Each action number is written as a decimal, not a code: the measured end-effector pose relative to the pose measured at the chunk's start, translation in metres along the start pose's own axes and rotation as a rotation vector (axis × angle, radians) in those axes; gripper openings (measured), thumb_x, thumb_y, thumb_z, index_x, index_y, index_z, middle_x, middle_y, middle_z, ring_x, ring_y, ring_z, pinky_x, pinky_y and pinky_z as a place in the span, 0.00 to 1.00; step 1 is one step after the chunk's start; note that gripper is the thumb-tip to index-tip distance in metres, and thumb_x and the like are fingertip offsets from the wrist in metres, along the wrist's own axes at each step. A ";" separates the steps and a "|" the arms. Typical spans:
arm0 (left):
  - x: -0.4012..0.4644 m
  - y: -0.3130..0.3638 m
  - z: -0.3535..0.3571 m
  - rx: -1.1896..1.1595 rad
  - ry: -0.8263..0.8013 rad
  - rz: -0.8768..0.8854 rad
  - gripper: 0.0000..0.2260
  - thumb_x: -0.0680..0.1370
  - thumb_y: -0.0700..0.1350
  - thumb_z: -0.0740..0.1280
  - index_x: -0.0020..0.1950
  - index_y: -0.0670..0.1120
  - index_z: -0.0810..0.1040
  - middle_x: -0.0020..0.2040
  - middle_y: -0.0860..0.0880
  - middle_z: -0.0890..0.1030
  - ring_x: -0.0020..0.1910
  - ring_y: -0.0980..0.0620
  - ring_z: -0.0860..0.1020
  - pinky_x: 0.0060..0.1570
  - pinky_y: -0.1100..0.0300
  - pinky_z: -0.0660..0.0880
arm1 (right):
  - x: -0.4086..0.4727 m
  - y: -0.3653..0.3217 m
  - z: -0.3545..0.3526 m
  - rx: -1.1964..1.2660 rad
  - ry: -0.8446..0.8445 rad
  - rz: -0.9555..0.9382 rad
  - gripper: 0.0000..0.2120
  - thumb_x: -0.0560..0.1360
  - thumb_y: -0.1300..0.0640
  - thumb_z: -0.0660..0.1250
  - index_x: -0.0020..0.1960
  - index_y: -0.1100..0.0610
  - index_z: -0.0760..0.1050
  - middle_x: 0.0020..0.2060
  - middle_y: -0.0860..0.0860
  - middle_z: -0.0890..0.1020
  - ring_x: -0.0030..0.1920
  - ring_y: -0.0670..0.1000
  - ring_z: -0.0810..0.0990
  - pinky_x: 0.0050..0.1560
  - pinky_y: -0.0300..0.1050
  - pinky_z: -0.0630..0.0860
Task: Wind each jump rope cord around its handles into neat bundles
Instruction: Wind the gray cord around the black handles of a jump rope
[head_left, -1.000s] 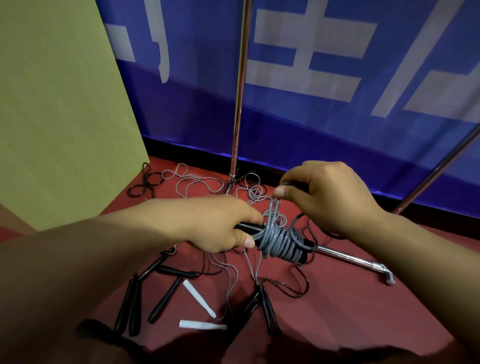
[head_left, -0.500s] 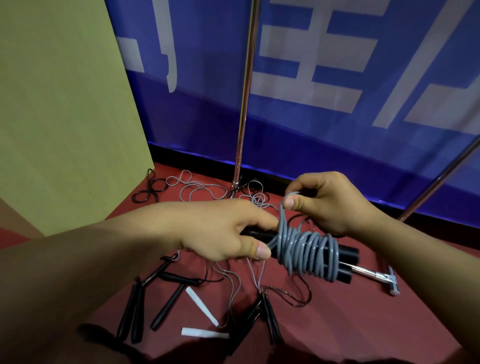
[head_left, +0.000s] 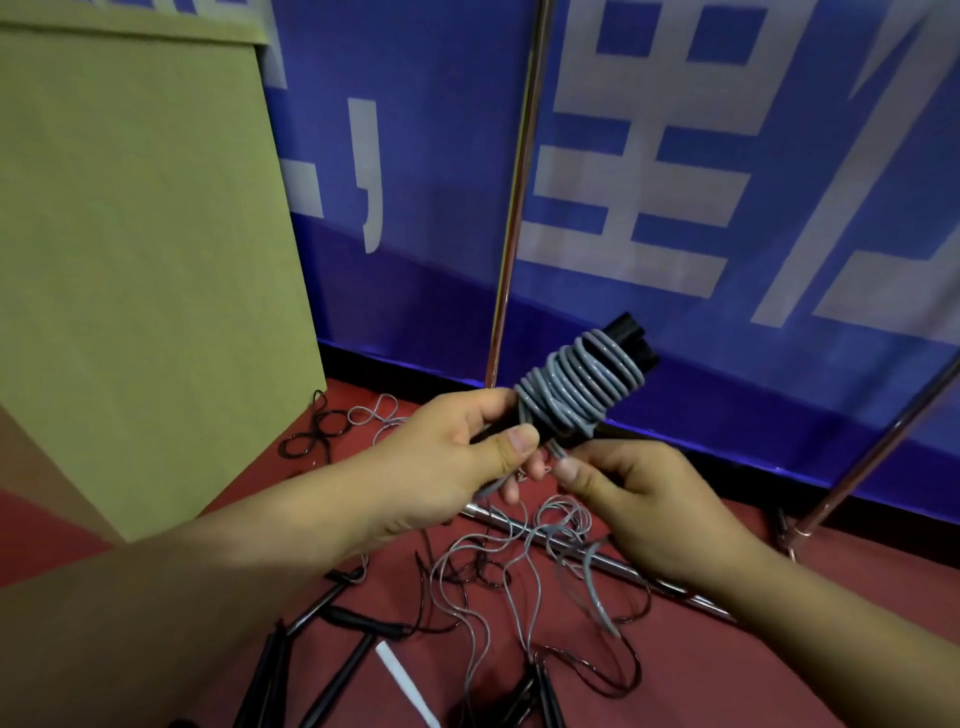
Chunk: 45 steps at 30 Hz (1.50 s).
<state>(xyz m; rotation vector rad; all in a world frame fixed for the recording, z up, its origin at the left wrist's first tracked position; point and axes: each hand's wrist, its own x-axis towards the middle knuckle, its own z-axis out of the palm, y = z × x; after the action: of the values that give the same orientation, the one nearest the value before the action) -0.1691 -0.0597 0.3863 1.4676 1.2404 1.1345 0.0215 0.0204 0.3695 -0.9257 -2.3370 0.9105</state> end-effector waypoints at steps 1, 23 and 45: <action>0.000 0.000 -0.001 0.037 0.014 -0.017 0.07 0.84 0.41 0.61 0.57 0.45 0.78 0.39 0.53 0.80 0.35 0.54 0.76 0.43 0.57 0.74 | -0.003 -0.002 0.001 -0.042 0.001 -0.022 0.22 0.75 0.40 0.63 0.39 0.58 0.78 0.31 0.54 0.78 0.32 0.43 0.71 0.36 0.44 0.71; 0.011 -0.013 0.001 0.378 0.208 -0.134 0.09 0.83 0.48 0.63 0.42 0.51 0.75 0.35 0.53 0.80 0.29 0.56 0.75 0.36 0.53 0.76 | -0.014 -0.024 0.004 -0.148 -0.007 0.055 0.18 0.80 0.47 0.63 0.37 0.59 0.73 0.26 0.50 0.70 0.28 0.45 0.67 0.30 0.40 0.63; 0.023 -0.033 -0.018 0.842 0.302 -0.279 0.09 0.79 0.54 0.68 0.54 0.51 0.80 0.44 0.51 0.82 0.45 0.49 0.80 0.46 0.55 0.77 | -0.024 -0.027 0.015 0.088 -0.211 0.344 0.02 0.77 0.55 0.67 0.46 0.53 0.76 0.31 0.46 0.76 0.26 0.41 0.68 0.30 0.37 0.67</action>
<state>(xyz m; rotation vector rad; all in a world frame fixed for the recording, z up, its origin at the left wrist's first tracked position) -0.1906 -0.0318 0.3597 1.6507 2.2358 0.6692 0.0166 -0.0177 0.3744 -1.2741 -2.3246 1.2932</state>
